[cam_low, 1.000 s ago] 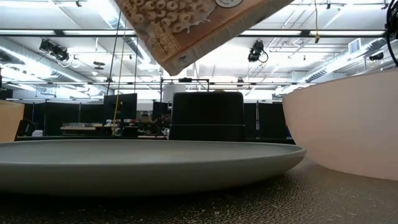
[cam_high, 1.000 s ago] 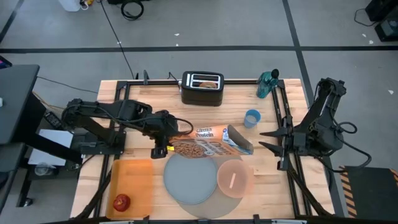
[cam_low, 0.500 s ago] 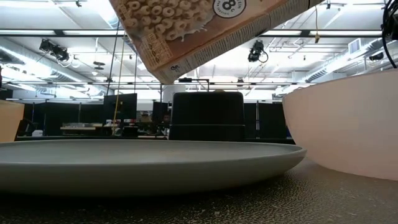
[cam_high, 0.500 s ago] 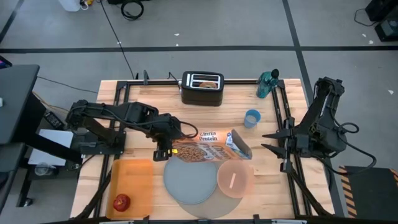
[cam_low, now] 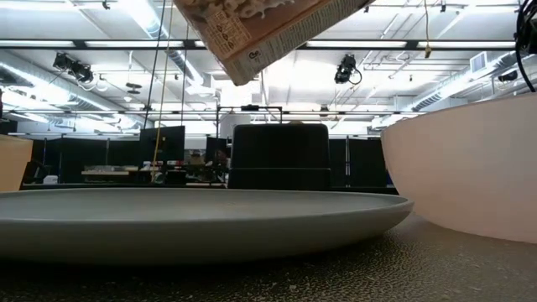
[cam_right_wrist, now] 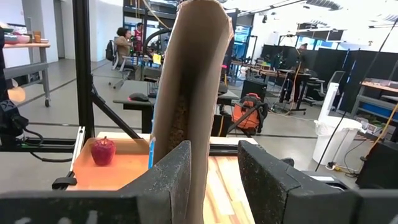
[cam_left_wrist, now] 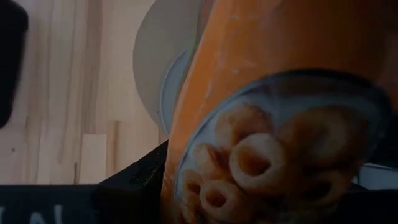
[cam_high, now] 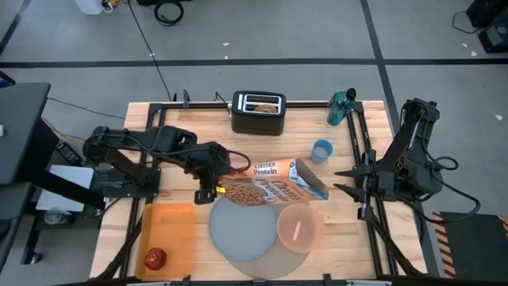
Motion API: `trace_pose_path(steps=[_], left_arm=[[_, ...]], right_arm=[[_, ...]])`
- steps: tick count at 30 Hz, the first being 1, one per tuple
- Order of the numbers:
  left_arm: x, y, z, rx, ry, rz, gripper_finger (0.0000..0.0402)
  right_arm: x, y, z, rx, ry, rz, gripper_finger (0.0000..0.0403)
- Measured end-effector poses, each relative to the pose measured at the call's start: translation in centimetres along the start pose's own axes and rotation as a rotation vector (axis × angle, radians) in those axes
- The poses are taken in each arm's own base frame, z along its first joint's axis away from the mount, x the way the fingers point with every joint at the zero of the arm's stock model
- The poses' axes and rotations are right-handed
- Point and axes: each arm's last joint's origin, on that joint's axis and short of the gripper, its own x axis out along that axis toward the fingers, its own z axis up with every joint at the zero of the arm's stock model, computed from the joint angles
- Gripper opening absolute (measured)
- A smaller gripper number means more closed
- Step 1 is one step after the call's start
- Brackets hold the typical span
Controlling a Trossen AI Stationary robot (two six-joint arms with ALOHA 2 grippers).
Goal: Arrange a breakfast setting
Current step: Put cereal into the pink bowl
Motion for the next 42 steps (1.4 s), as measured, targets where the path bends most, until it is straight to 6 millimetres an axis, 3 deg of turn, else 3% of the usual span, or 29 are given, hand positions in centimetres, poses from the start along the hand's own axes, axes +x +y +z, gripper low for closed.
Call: trace_pose_path(steps=[11,19,27,42], left_arm=[[-0.5,0.0,0.1,0.001,0.0,-0.012,0.0208],[-2.5,-0.5,2.6,0.025,-0.018,-0.007,0.0208],[-1.2,-0.9,4.3,0.037,0.071,0.008,0.0208],[-0.7,-2.6,4.1,0.043,0.092,-0.028,0.0208]], right_arm=[[0.2,-0.1,0.0,-0.005,0.001,-0.01,0.014],[0.3,-0.1,0.0,-0.008,0.001,-0.01,0.014],[0.3,-0.1,0.0,-0.012,0.0,-0.009,0.014],[0.2,-0.1,-0.1,-0.015,0.002,-0.006,0.014]])
